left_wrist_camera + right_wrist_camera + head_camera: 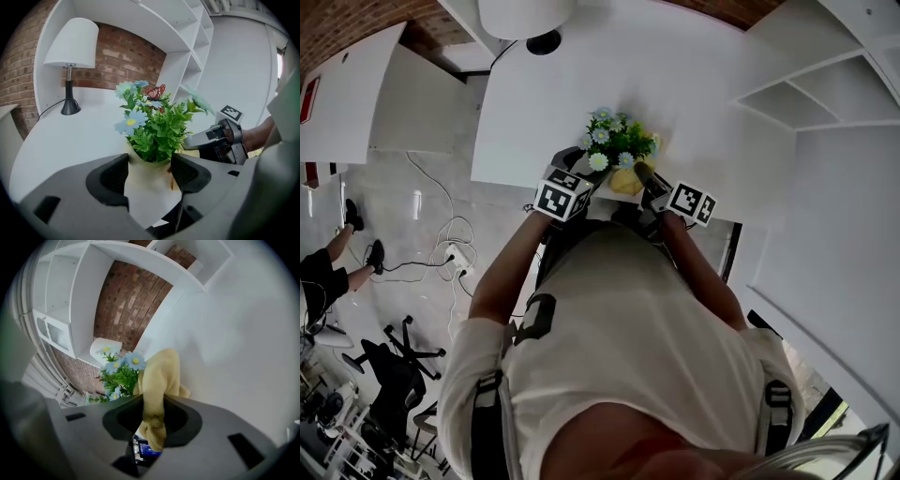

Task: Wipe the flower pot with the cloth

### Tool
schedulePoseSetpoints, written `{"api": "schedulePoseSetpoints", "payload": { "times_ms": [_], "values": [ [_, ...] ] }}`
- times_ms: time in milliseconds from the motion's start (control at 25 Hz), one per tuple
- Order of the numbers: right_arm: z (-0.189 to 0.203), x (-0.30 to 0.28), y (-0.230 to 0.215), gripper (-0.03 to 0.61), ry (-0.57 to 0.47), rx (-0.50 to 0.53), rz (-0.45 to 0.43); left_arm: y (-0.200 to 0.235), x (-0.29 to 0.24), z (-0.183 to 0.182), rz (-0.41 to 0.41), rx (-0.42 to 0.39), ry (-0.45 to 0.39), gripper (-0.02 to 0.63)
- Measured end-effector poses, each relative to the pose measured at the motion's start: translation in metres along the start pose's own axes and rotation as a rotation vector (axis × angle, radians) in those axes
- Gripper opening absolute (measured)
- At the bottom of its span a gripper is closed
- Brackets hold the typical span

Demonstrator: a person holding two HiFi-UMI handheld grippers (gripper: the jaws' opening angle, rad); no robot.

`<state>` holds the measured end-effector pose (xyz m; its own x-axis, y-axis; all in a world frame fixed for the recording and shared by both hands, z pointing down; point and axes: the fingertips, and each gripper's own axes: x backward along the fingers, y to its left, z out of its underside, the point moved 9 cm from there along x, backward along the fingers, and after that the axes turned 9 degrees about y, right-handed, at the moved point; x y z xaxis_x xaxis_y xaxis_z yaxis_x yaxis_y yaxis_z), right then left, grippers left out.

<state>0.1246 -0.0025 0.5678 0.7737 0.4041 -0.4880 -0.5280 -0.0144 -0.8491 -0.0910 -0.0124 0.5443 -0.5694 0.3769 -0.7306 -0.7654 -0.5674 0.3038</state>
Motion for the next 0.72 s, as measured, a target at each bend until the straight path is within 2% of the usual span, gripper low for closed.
{"api": "schedulePoseSetpoints", "payload": {
  "times_ms": [320, 520, 720],
  "values": [
    [0.014, -0.01, -0.02, 0.101, 0.035, -0.05, 0.077, -0.013, 0.008, 0.009, -0.011, 0.016, 0.023, 0.29],
    [0.006, -0.016, -0.022, 0.1, 0.042, -0.008, 0.098, -0.019, 0.014, 0.016, -0.012, 0.033, 0.046, 0.29],
    [-0.016, -0.024, -0.015, 0.098, 0.037, 0.05, 0.117, -0.022, 0.015, 0.022, 0.028, 0.045, 0.037, 0.29]
  ]
}}
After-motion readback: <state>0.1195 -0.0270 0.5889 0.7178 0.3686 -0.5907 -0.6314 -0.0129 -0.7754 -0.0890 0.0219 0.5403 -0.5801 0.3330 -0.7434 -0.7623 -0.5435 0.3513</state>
